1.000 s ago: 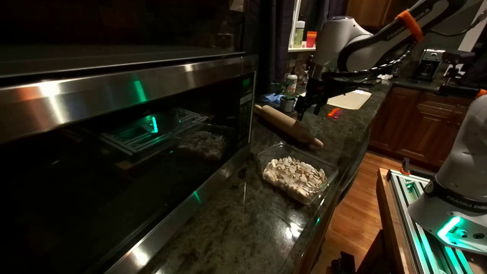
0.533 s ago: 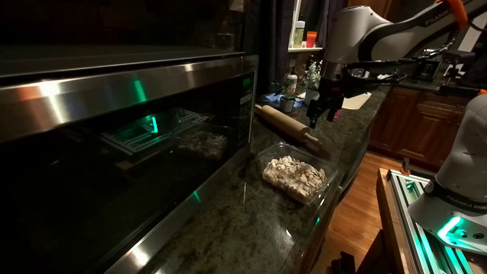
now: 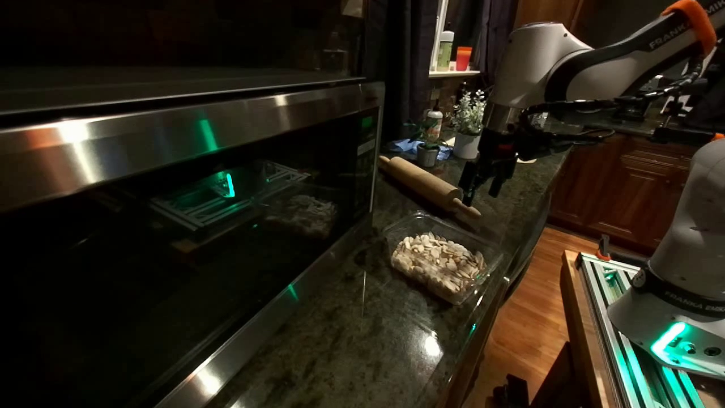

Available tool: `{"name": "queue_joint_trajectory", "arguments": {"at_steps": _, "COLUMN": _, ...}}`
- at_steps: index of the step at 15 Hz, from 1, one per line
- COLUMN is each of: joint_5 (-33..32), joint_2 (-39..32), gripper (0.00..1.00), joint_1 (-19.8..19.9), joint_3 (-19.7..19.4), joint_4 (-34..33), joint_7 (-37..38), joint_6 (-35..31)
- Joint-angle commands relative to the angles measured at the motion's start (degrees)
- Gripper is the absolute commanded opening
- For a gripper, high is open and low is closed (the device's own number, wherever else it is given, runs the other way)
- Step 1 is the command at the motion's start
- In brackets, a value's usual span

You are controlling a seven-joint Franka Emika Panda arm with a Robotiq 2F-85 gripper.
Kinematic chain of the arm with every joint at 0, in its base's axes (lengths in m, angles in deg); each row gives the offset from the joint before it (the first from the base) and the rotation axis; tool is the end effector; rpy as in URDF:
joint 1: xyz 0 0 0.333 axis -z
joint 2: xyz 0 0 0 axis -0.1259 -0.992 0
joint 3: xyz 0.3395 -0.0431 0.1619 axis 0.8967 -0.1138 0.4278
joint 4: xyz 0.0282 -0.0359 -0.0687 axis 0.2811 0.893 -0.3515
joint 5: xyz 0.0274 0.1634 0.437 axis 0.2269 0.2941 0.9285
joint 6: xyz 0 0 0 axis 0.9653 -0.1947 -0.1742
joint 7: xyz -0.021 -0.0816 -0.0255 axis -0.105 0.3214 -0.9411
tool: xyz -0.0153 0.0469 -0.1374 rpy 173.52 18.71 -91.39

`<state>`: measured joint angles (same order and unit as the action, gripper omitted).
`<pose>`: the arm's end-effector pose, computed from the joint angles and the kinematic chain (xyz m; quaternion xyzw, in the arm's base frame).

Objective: Pick up three white objects from the clear container and put them on the countertop then use the rolling pin to roll over them.

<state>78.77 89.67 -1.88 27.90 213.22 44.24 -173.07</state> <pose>0.4058 -0.0075 0.3187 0.9629 -0.2662 0.0387 0.0220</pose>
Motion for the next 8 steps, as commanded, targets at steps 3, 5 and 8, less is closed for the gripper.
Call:
{"name": "queue_joint_trajectory", "arguments": {"at_steps": 3, "joint_5": 1.2, "joint_2": -3.0, "gripper": 0.96, "joint_1": 0.4, "joint_3": 0.8, "joint_4": -0.2, "joint_7": 0.2, "joint_6": -8.9}}
{"name": "queue_joint_trajectory", "arguments": {"at_steps": 5, "joint_5": 1.1, "joint_2": -4.2, "gripper": 0.97, "joint_1": 0.4, "joint_3": 1.0, "joint_4": -0.2, "joint_7": 0.1, "joint_6": -10.0}}
{"name": "queue_joint_trajectory", "arguments": {"at_steps": 8, "joint_5": -0.5, "joint_2": -4.8, "gripper": 1.00, "joint_1": 1.4, "joint_3": 1.6, "joint_4": -0.2, "joint_7": 1.2, "joint_6": -8.3}}
